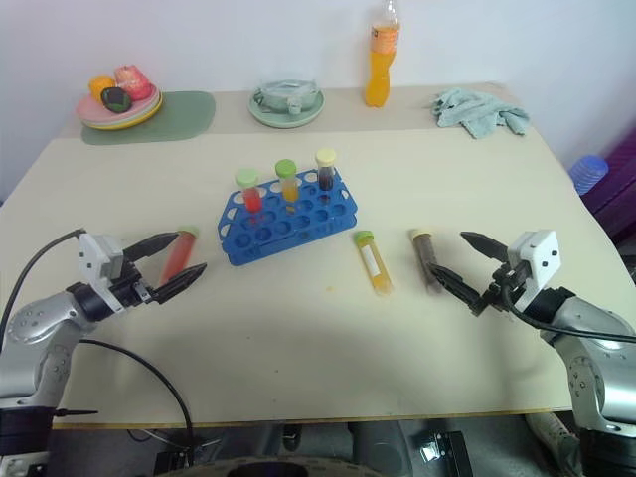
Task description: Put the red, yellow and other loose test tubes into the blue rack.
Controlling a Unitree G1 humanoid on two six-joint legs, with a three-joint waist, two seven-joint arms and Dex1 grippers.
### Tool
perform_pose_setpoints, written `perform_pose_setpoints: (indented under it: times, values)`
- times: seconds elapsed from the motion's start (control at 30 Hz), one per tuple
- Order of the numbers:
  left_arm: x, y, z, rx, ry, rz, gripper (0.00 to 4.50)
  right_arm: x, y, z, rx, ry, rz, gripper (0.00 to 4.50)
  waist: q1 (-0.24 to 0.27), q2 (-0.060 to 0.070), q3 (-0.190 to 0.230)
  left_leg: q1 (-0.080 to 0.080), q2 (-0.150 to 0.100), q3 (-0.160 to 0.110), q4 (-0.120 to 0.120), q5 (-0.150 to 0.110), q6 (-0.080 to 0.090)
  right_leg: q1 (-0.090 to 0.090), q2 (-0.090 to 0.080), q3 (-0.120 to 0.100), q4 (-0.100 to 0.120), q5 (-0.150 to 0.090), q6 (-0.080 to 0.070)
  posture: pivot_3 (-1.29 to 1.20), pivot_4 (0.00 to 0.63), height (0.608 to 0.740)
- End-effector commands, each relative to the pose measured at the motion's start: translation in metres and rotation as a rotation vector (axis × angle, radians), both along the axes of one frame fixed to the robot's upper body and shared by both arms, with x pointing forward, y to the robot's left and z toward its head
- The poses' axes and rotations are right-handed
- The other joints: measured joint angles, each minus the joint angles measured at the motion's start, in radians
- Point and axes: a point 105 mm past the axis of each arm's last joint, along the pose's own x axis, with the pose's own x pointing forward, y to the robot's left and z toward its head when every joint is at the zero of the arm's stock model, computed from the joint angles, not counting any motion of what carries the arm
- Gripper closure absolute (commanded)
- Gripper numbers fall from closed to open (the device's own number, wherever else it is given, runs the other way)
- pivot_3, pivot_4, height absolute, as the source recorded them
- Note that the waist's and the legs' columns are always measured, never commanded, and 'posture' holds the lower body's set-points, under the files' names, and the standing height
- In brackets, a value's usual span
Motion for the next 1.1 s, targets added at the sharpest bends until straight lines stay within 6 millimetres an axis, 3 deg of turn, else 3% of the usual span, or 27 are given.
perform_pose_setpoints:
  times: [0.03, 0.4, 0.9, 1.0, 1.1]
  values:
    - [-0.002, 0.003, 0.005, 0.022, -0.025, -0.006, 0.05, -0.001, 0.007, 0.012, 0.0, -0.061, 0.019, 0.0, 0.0, 0.0, 0.0, 0.0, 0.0, 0.0, 0.0, 0.0, 0.0, 0.0, 0.0, 0.0, 0.0, 0.0, 0.0, 0.0, 0.15, 0.74]
    - [0.0, 0.005, -0.002, -0.001, -0.034, -0.004, 0.05, 0.004, 0.021, 0.015, 0.01, -0.091, 0.032, 0.0, 0.0, 0.0, 0.0, 0.0, 0.0, 0.0, 0.0, 0.0, 0.0, 0.0, 0.0, 0.0, 0.0, 0.0, 0.0, 0.0, 0.15, 0.74]
    - [0.004, 0.004, 0.001, -0.022, -0.056, -0.057, 0.05, 0.005, 0.022, 0.012, 0.011, -0.106, 0.024, 0.0, 0.0, 0.0, 0.0, 0.0, 0.0, 0.0, 0.0, 0.0, 0.0, 0.0, 0.0, 0.0, -0.001, 0.0, 0.0, 0.0, 0.15, 0.74]
    - [0.004, -0.001, 0.004, -0.036, -0.062, -0.104, 0.05, 0.009, 0.018, 0.009, 0.003, -0.054, -0.02, 0.0, 0.0, 0.0, 0.0, 0.0, 0.0, 0.0, 0.0, 0.0, 0.0, 0.0, 0.0, 0.0, -0.001, 0.0, 0.0, 0.0, 0.15, 0.74]
    - [-0.004, -0.017, 0.01, -0.024, -0.067, -0.241, 0.05, 0.019, 0.01, 0.009, -0.046, -0.018, -0.172, 0.0, 0.0, 0.0, 0.0, 0.0, 0.0, 0.0, 0.0, 0.0, 0.0, 0.0, 0.0, 0.0, -0.001, 0.0, 0.0, 0.0, 0.15, 0.74]
